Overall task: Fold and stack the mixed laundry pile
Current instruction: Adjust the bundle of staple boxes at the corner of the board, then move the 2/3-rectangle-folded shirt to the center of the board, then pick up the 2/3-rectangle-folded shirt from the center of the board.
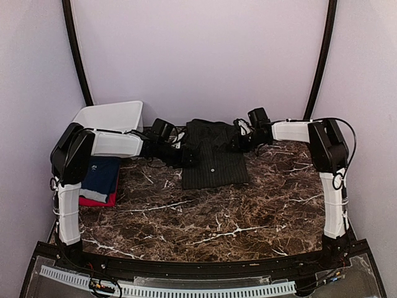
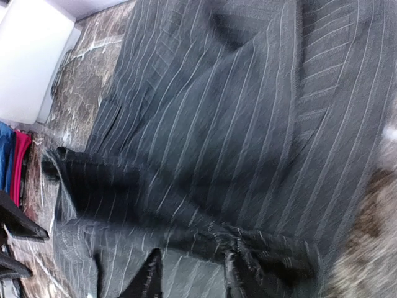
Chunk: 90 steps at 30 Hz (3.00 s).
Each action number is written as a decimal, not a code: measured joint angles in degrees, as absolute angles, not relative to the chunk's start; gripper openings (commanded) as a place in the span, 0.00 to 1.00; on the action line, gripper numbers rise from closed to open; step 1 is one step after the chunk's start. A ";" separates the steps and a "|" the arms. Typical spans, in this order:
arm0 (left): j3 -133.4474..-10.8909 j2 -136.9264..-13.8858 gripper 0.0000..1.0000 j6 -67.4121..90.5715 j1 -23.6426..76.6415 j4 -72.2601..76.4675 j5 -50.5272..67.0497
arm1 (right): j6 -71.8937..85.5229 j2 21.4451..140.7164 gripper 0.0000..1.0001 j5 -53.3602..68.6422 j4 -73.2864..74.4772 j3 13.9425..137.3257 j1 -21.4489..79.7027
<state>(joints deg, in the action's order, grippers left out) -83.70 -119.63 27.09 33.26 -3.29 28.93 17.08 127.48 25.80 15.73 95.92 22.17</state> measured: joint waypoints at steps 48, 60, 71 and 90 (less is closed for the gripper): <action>-58.50 -101.75 0.69 27.09 39.42 -3.73 23.14 | 26.81 90.91 0.44 33.93 5.65 41.85 36.27; -43.53 -71.79 0.72 7.57 63.68 4.45 -5.41 | 18.20 95.20 0.36 38.30 14.46 69.58 36.07; -48.12 -89.45 0.62 -10.46 81.32 -0.75 -25.12 | 10.41 114.78 0.22 44.01 19.42 80.93 38.61; -58.08 -111.11 0.26 -25.39 83.42 5.74 -37.43 | 4.89 125.58 0.14 40.07 20.97 84.79 38.92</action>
<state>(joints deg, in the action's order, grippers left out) -58.08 -111.11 -25.39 83.42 5.74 -37.43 4.89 125.58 40.07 20.97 84.79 38.92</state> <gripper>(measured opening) 0.392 0.143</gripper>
